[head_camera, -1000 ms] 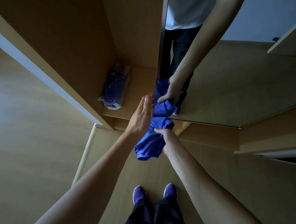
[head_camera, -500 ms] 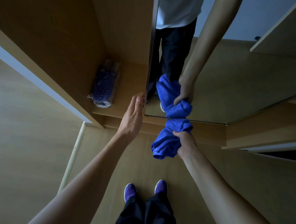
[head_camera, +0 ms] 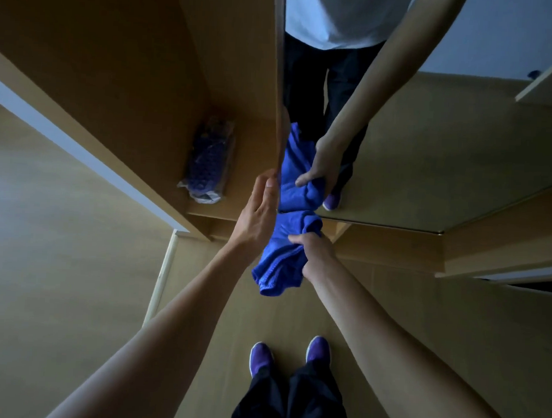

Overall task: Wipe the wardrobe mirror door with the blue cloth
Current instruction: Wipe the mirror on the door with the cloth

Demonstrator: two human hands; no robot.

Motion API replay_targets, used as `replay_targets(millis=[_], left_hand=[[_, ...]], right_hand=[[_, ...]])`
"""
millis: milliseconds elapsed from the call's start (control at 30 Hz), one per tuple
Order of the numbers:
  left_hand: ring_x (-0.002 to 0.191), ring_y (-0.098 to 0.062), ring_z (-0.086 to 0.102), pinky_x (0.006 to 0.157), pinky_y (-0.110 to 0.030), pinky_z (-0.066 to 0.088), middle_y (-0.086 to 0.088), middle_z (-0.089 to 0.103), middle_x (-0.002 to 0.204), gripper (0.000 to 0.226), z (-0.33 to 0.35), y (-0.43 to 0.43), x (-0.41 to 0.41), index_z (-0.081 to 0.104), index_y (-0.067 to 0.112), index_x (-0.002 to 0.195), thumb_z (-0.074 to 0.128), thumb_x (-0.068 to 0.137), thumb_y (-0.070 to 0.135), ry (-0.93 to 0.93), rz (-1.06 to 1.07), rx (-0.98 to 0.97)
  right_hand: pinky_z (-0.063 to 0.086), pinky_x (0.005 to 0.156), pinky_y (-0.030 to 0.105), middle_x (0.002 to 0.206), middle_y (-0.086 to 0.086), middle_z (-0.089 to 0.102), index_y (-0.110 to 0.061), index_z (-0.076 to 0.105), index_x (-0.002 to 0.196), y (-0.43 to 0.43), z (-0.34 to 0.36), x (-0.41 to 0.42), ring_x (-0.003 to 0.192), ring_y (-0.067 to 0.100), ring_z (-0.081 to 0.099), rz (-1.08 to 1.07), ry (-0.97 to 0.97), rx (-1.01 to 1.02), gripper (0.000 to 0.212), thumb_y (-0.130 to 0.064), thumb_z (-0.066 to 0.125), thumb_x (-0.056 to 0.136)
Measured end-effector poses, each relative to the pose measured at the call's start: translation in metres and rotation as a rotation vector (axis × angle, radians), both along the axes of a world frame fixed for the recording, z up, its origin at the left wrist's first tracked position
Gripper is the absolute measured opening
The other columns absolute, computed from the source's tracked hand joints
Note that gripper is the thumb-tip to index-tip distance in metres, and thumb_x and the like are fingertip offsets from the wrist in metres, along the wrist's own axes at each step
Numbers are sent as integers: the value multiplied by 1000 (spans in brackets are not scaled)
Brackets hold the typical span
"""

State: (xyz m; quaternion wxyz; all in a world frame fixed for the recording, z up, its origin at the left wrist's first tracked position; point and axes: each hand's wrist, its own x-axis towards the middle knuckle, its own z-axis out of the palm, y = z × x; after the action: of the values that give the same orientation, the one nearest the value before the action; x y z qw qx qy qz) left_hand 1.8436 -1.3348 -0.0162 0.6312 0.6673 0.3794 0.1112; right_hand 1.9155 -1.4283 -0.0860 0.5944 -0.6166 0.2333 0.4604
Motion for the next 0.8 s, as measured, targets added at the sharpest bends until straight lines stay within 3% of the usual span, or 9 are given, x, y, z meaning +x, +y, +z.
replay_targets(millis=[133, 200, 267, 333, 467, 533, 600, 700, 800], left_hand=[[116, 1, 56, 108, -51, 45, 31, 59, 119, 32, -6, -7, 5, 44, 45, 137, 30, 109, 52, 11, 47, 22], [94, 14, 56, 97, -44, 50, 40, 58, 101, 26, -13, -8, 7, 44, 48, 133, 35, 109, 44, 33, 41, 51], [73, 9, 54, 82, -38, 50, 35, 59, 86, 32, -20, -8, 8, 44, 50, 131, 42, 102, 36, 77, 42, 78], [66, 3, 52, 71, -32, 46, 25, 60, 82, 40, -25, -10, 9, 43, 52, 130, 47, 96, 32, 113, 44, 77], [90, 2, 59, 73, -27, 45, 11, 62, 121, 45, -38, -14, 6, 39, 47, 140, 51, 102, 25, 134, 13, 42], [89, 1, 59, 72, -27, 45, 7, 58, 133, 48, -44, -16, 4, 37, 45, 142, 51, 103, 21, 139, -8, 36], [89, -7, 59, 72, -29, 45, 4, 55, 138, 50, -48, -15, 3, 36, 44, 141, 51, 102, 16, 150, -15, 36], [96, -2, 59, 76, -30, 48, 5, 52, 139, 49, -51, -10, 4, 36, 49, 137, 52, 103, 17, 162, -26, 16], [111, -13, 58, 94, -39, 49, 10, 48, 138, 58, -52, -11, 8, 30, 55, 143, 53, 103, 21, 178, -4, 0]], right_hand=[[54, 89, 47, 112, 19, 68, -5, 63, 122, -29, -1, 21, 107, 42, 66, -66, -30, -56, 40, 5, 66, 83], [54, 87, 46, 114, 19, 68, -6, 63, 121, -46, 0, 32, 106, 41, 67, -90, -41, -81, 40, 3, 66, 83], [56, 83, 46, 114, 19, 69, -7, 63, 120, -63, 0, 44, 103, 39, 68, -123, -58, -94, 39, 3, 66, 82], [57, 74, 41, 110, 18, 69, -6, 63, 119, -78, -1, 54, 96, 37, 68, -164, -81, -101, 37, 4, 65, 82], [55, 67, 37, 104, 16, 69, -6, 64, 115, -92, -4, 60, 88, 34, 68, -191, -101, -104, 34, 3, 65, 82], [54, 64, 35, 100, 14, 69, -7, 64, 111, -86, -6, 58, 84, 32, 68, -176, -97, -94, 30, 3, 65, 83], [54, 64, 35, 95, 14, 70, -7, 65, 106, -74, -9, 52, 82, 32, 69, -122, -79, -68, 26, 4, 65, 82], [53, 57, 30, 85, 10, 69, -8, 65, 101, -51, -13, 37, 75, 27, 68, -70, -47, 2, 25, 7, 64, 80], [52, 55, 28, 83, 8, 68, -9, 66, 102, -42, -16, 31, 72, 25, 67, -93, -29, 38, 28, 7, 64, 79]])
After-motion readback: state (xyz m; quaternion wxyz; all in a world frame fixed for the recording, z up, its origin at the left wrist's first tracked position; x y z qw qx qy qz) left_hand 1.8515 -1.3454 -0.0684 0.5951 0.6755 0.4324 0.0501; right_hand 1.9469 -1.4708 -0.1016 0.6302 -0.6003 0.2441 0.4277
